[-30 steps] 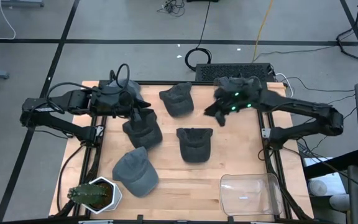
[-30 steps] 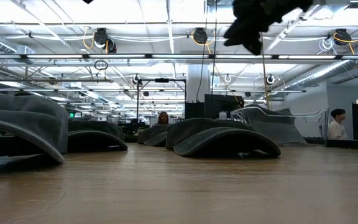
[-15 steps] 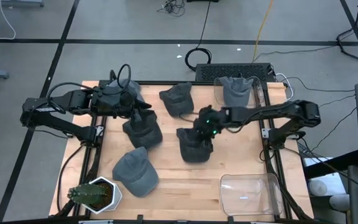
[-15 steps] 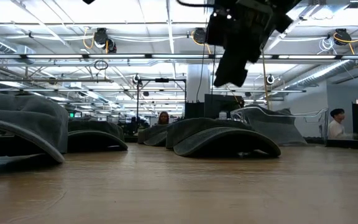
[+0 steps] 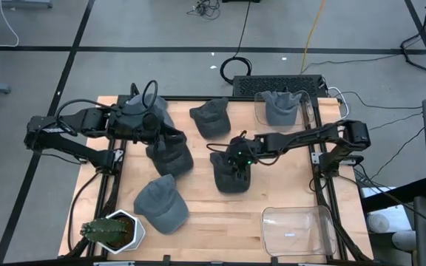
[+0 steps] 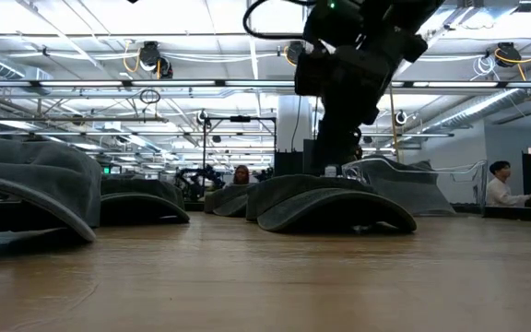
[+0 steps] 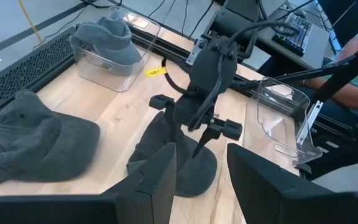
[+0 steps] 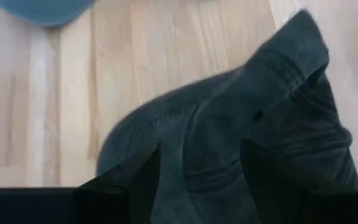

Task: Pick & Place hat
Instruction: Put the bottom black cap into the bottom transparent bin

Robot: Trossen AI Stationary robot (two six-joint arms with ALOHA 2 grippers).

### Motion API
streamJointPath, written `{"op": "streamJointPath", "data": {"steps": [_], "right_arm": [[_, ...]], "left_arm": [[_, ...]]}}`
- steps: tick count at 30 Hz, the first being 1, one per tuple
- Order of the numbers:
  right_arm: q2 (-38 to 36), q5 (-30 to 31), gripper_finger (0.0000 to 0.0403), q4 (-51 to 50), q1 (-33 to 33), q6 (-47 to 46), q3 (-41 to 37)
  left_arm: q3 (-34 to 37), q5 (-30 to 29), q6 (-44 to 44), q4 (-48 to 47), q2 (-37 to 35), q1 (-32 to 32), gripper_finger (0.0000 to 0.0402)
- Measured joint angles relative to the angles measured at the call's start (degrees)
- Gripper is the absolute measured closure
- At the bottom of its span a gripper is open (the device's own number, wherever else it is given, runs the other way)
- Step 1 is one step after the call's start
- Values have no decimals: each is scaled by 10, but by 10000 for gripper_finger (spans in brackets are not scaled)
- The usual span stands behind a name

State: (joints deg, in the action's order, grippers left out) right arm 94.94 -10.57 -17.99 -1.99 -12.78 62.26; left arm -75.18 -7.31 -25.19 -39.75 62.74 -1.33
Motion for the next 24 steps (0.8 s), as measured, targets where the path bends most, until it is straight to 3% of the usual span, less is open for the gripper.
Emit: {"op": "streamJointPath", "data": {"steps": [13, 24], "right_arm": [[31, -15, 241, -4, -1, 0, 0], [31, -40, 353, 0, -1, -27, -19]], "left_arm": [[0, 0, 0, 0, 0, 0, 250], [0, 0, -2, 0, 0, 0, 250]]}}
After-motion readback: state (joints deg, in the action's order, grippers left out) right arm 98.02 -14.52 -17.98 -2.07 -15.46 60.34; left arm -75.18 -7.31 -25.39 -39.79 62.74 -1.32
